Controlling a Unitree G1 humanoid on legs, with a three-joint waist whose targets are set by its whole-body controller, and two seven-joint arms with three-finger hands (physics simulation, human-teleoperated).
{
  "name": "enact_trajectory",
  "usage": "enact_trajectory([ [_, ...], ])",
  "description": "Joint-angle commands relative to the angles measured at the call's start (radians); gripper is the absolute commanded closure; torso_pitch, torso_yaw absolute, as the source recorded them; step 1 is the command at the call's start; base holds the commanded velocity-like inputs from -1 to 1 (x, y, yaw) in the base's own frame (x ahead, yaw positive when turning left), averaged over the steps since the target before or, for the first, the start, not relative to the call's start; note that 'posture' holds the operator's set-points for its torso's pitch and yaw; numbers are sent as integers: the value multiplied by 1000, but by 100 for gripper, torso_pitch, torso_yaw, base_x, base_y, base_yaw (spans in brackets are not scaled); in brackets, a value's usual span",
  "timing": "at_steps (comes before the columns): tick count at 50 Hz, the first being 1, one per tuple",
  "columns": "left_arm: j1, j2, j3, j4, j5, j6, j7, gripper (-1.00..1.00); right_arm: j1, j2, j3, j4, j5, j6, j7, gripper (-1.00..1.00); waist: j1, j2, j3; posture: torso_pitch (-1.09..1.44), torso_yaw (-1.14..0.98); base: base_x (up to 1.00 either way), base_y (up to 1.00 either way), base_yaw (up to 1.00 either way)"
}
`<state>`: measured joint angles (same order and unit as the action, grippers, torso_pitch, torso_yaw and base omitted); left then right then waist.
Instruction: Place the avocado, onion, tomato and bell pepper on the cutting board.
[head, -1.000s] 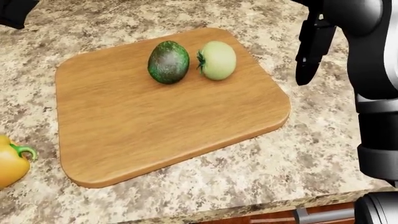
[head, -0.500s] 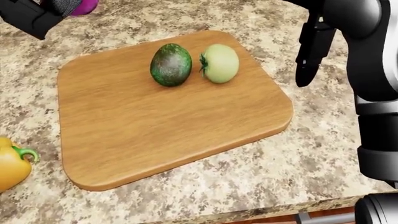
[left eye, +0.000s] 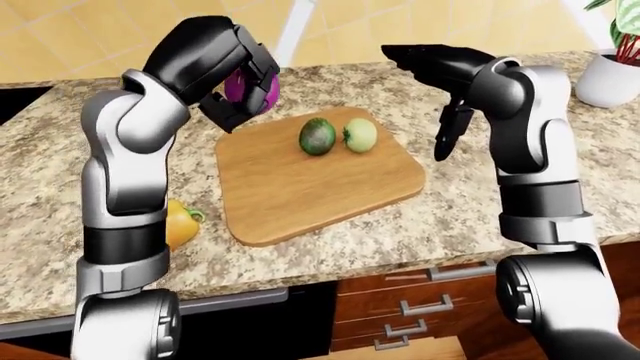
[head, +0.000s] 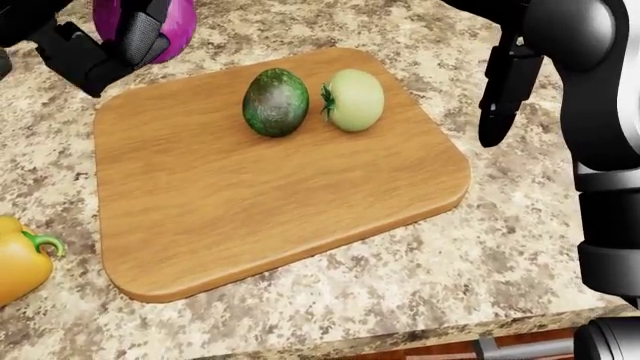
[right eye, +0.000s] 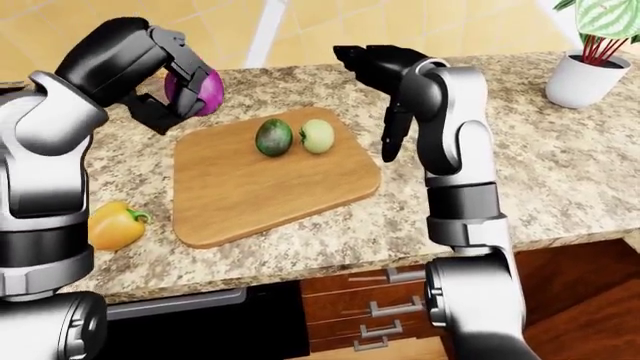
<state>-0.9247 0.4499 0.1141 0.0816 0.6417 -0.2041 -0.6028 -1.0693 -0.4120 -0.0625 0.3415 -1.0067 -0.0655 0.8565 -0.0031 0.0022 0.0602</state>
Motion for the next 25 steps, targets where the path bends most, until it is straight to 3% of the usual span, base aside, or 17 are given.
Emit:
enact_trajectory([
  [1, -27, 9, 22, -31, -1, -15, 22, 100, -40, -11, -13, -28, 3, -2, -21, -100, 1, 0, -32, 0, 0, 0, 0, 0],
  [25, 86, -47, 5, -42, 64, -102, 41, 100, -41, -16, -15, -28, 5, -4, -18, -100, 2, -2, -38, 0, 0, 0, 0, 0],
])
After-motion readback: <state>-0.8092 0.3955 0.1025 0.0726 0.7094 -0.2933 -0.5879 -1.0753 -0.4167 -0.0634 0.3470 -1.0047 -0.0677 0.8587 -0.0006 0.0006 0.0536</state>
